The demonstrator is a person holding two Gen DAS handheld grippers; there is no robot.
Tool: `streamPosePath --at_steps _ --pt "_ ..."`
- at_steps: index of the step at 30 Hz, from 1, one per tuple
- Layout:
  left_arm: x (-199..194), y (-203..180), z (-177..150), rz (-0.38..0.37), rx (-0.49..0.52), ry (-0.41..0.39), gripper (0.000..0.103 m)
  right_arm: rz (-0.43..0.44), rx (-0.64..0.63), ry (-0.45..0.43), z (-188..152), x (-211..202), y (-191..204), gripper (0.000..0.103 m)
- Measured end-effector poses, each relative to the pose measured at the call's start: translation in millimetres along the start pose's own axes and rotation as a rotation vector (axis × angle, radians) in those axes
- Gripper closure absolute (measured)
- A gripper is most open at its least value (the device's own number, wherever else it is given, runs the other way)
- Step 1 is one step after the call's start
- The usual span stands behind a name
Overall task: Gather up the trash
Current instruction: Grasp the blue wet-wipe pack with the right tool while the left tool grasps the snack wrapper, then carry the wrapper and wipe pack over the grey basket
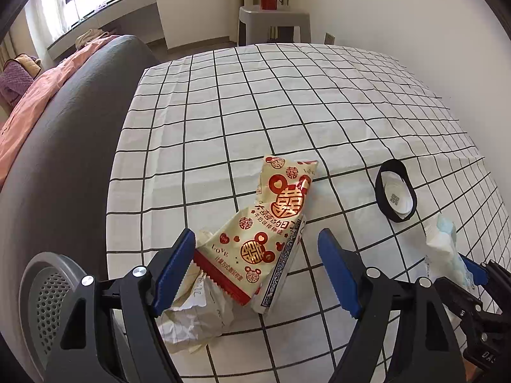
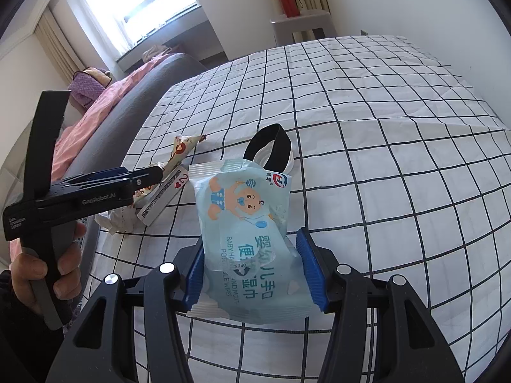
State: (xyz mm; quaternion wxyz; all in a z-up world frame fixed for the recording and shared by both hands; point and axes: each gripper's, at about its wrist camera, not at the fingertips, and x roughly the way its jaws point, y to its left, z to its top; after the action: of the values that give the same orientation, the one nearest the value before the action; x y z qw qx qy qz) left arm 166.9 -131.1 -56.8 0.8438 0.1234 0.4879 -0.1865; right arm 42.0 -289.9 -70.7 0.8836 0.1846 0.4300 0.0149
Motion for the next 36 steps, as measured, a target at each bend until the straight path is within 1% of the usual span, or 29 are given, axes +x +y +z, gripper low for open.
streamPosePath --at_steps 5,12,13,15,16,17,18,20,28,32,36 --pt "14 -3 6 0.003 0.013 0.025 0.027 0.015 -0.001 -0.004 0 -1 -2 0.051" --pt "20 -4 12 -0.015 0.008 0.026 0.028 0.029 0.008 -0.009 0 -3 -7 0.051" --pt "20 -5 12 -0.017 0.009 0.027 0.031 0.031 0.009 -0.01 0 -3 -7 0.051" --pt "22 -6 13 -0.025 0.014 0.037 0.045 0.033 0.009 -0.012 1 -4 -8 0.051" --pt "23 -6 13 -0.03 0.014 0.044 0.049 0.035 0.011 -0.013 0 -4 -8 0.051" --pt "23 -6 13 -0.034 0.014 0.049 0.055 0.035 0.011 -0.013 0 -4 -8 0.051" --pt "23 -6 12 -0.036 0.014 0.052 0.058 0.036 0.011 -0.014 0 -4 -8 0.051" --pt "22 -6 11 -0.034 0.014 0.048 0.059 0.038 0.01 -0.016 0 -6 -8 0.051" --pt "6 1 13 -0.015 -0.019 0.008 0.06 0.038 0.005 -0.018 -1 -7 -8 0.051" --pt "-11 6 10 -0.017 -0.046 -0.021 0.06 0.032 0.002 -0.021 -1 -7 -6 0.051" --pt "-32 13 -1 -0.012 -0.075 -0.051 0.06 0.026 -0.005 -0.025 -1 -9 -3 0.051"
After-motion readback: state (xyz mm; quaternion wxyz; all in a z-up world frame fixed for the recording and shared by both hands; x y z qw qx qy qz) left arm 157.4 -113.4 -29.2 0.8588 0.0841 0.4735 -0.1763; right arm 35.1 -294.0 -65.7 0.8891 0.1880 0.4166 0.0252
